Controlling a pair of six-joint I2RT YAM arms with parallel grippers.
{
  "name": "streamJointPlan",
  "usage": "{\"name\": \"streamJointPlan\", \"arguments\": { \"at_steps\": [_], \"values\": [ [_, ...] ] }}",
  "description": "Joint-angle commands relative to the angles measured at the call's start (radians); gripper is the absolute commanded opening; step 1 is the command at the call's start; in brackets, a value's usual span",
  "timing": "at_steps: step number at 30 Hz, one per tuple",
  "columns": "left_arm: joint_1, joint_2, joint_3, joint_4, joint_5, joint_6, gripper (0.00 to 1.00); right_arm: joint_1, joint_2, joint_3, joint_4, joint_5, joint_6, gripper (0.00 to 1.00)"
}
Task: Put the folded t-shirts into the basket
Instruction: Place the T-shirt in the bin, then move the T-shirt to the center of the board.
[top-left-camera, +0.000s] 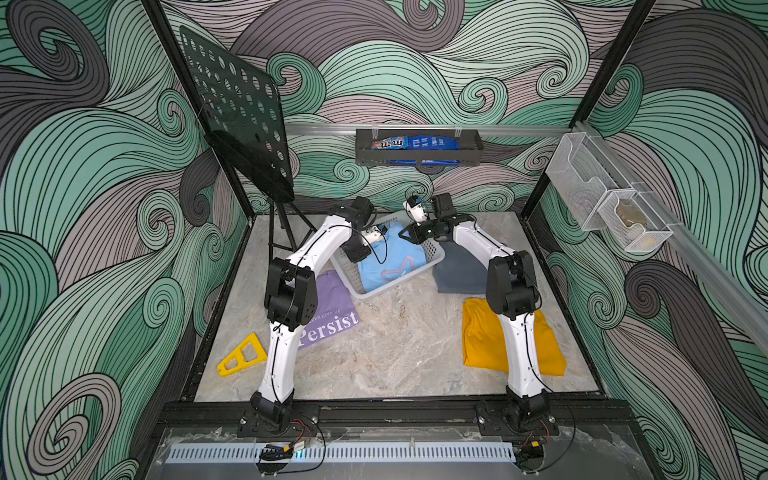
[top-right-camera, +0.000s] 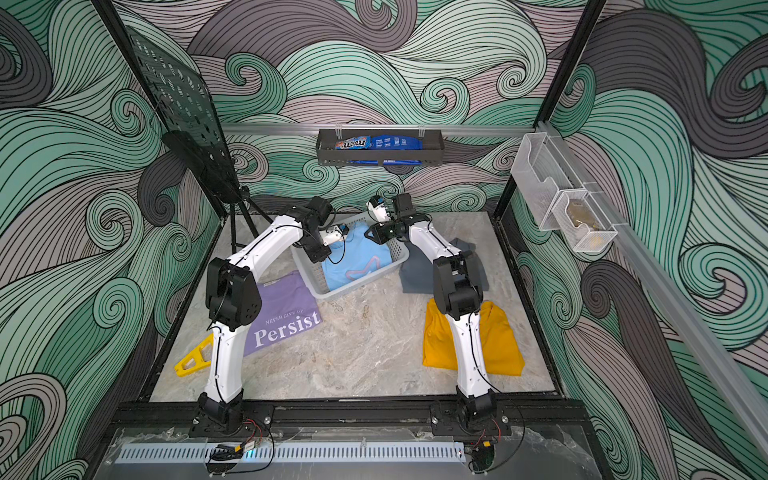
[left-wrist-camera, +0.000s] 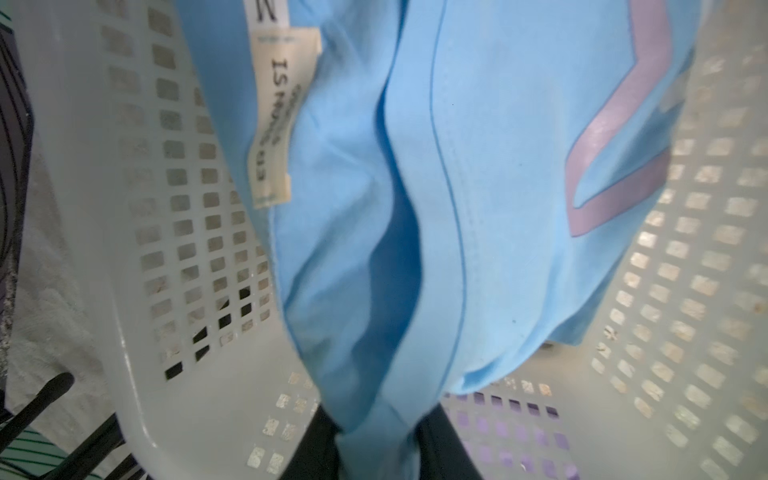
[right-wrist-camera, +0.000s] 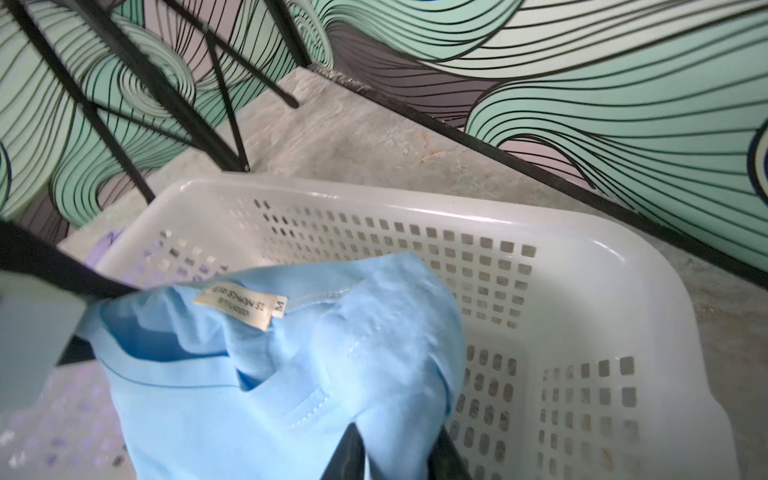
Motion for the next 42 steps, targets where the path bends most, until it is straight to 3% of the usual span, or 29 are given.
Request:
{"name": "streamJointPlan", "arguments": {
  "at_steps": [1, 7, 10, 14, 19, 22, 26, 30, 33, 37, 42],
  "values": [
    [0.007, 0.016, 0.038, 0.046, -0.086, 0.002, 0.39, 0.002, 0.054, 0.086, -0.020, 0.018, -0.006, 0.43],
    [0.004, -0.041, 0.038, 0.042, -0.086, -0.044, 0.49, -0.007, 0.041, 0.170, -0.073, 0.004, -0.040, 0.49],
    [0.004, -0.088, 0.030, 0.019, -0.069, -0.067, 0.59, -0.007, -0.021, 0.143, -0.080, -0.020, -0.064, 0.51],
    [0.004, -0.178, -0.021, 0.019, -0.041, -0.086, 0.64, -0.008, -0.129, 0.034, -0.073, -0.060, -0.100, 0.55],
    [0.011, -0.354, -0.188, 0.034, 0.015, -0.093, 0.70, -0.020, -0.330, -0.173, -0.082, -0.061, -0.178, 0.63],
    [0.017, -0.491, -0.336, 0.065, 0.066, -0.086, 0.76, -0.044, -0.449, -0.302, -0.120, -0.022, -0.224, 0.73],
    [0.018, -0.674, -0.523, 0.097, 0.125, -0.073, 0.84, -0.135, -0.639, -0.554, -0.146, -0.017, -0.303, 0.81],
    [0.026, -0.831, -0.706, 0.163, 0.172, -0.095, 0.91, -0.281, -0.812, -0.809, -0.190, -0.043, -0.438, 0.82],
    [0.031, -0.919, -0.821, 0.227, 0.209, -0.096, 0.97, -0.373, -0.913, -1.023, -0.188, 0.011, -0.559, 0.82],
    [0.036, -0.976, -0.898, 0.277, 0.252, -0.096, 0.98, -0.389, -0.978, -1.256, -0.088, 0.173, -0.652, 0.81],
    [0.036, -0.987, -0.913, 0.303, 0.245, -0.095, 0.98, -0.360, -0.928, -1.336, -0.042, 0.247, -0.698, 0.77]
  ]
}}
